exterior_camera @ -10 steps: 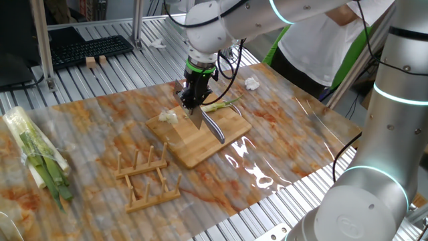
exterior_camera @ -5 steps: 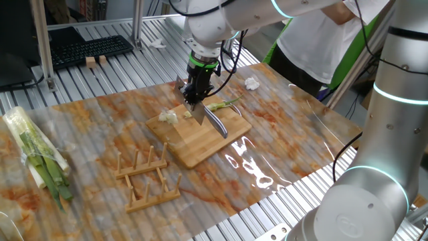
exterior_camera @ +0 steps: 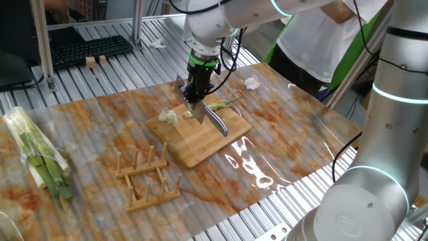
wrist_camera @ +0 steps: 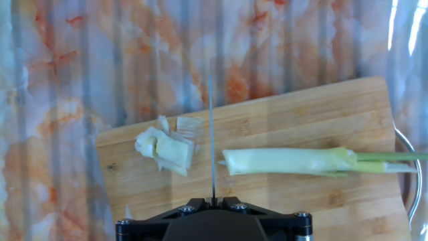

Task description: Chop the scallions

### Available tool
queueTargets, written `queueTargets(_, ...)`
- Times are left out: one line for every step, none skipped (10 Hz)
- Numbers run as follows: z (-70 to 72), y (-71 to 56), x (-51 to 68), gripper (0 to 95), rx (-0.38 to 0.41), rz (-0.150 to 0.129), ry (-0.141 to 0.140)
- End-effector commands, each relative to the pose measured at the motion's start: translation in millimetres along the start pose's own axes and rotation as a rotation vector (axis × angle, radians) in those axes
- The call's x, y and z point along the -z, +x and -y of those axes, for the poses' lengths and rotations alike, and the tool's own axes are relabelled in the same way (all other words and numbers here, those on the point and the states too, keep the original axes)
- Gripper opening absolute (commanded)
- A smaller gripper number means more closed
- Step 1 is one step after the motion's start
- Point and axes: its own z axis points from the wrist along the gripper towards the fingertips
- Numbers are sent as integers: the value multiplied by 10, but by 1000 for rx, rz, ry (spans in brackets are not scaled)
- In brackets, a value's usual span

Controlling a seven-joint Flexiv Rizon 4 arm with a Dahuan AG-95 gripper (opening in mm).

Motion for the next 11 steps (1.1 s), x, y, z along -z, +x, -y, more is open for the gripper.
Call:
queueTargets(9,-5,8,0,19,9,10)
queueTargets(15,-8,11,0,25,8,13)
queueTargets(27,-14,19,0,35,12,11)
queueTargets(39,-18,25,0,39,16,12)
queueTargets(65,-29,40,0,46,21,12)
queueTargets(80,-35,48,0,47,21,13)
queueTargets(91,-39,53,0,45,19,13)
queueTargets(92,-40,54,0,43,19,14)
queueTargets(95,-41,55,0,44,20,15)
queueTargets(98,-42,57,0,43,21,16)
queueTargets(108,-45,62,0,41,20,16)
